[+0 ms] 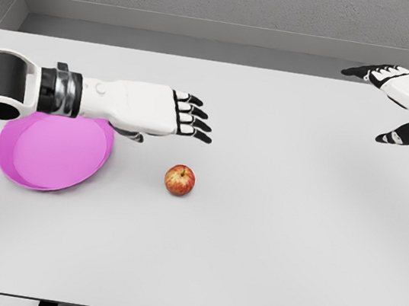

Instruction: Put the apple on the plate with both arms

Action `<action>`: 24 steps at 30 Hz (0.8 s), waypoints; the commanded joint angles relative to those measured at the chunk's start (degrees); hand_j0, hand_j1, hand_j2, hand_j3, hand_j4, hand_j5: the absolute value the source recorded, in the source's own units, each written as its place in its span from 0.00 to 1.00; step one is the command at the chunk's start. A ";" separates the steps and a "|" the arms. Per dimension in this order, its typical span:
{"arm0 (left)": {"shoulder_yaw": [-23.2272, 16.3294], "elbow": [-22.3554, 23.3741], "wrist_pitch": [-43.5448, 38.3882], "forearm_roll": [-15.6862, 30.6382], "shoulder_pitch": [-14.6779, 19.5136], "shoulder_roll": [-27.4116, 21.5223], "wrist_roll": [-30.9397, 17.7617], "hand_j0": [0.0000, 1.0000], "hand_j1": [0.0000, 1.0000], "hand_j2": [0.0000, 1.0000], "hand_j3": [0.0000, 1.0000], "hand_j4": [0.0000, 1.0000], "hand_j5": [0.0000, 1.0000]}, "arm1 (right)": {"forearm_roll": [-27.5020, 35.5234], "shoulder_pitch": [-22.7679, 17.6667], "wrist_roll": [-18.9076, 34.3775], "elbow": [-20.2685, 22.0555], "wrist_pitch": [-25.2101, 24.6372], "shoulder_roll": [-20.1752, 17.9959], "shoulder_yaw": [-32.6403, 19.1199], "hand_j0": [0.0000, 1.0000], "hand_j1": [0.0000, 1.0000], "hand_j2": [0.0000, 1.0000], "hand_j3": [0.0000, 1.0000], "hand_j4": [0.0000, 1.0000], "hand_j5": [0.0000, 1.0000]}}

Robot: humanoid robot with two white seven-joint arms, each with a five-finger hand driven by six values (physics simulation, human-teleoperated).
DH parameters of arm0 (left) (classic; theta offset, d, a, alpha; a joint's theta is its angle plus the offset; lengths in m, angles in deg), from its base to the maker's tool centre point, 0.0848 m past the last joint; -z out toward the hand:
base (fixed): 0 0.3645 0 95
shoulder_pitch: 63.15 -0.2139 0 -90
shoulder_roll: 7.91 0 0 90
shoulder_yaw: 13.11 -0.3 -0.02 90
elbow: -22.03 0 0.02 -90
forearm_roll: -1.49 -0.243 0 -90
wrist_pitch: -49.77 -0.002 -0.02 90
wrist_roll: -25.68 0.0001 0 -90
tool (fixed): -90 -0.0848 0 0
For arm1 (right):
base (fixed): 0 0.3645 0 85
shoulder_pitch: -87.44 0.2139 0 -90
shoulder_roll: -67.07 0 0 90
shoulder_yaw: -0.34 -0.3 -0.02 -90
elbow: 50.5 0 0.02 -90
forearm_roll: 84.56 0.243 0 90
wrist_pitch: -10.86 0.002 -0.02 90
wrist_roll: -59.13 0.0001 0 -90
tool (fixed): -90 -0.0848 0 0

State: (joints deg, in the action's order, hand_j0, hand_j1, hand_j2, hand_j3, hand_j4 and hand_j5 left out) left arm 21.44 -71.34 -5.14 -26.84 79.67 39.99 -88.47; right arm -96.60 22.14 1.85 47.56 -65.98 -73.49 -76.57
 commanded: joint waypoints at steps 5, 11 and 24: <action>-4.84 0.03 -0.09 0.73 1.76 1.67 0.06 1.00 1.00 1.00 1.00 1.00 1.00 | 0.18 -0.44 -0.03 0.02 -0.06 -0.33 0.00 1.00 1.00 1.00 1.00 1.00 1.00; -8.01 0.12 -0.09 0.73 3.60 2.55 -3.71 1.00 1.00 1.00 1.00 1.00 1.00 | 0.18 -0.70 -0.03 0.02 -0.06 -0.33 0.00 1.00 1.00 1.00 1.00 1.00 1.00; -8.27 0.65 -0.09 2.75 2.99 5.19 -10.86 1.00 1.00 1.00 1.00 1.00 1.00 | 0.18 -0.79 -0.03 0.02 -0.06 -0.33 0.00 1.00 1.00 1.00 1.00 1.00 1.00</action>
State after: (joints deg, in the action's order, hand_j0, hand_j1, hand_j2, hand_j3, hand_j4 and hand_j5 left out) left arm 13.10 -70.95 -5.11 -24.37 82.66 44.65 -97.98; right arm -96.60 21.35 1.85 47.57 -65.99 -73.74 -76.55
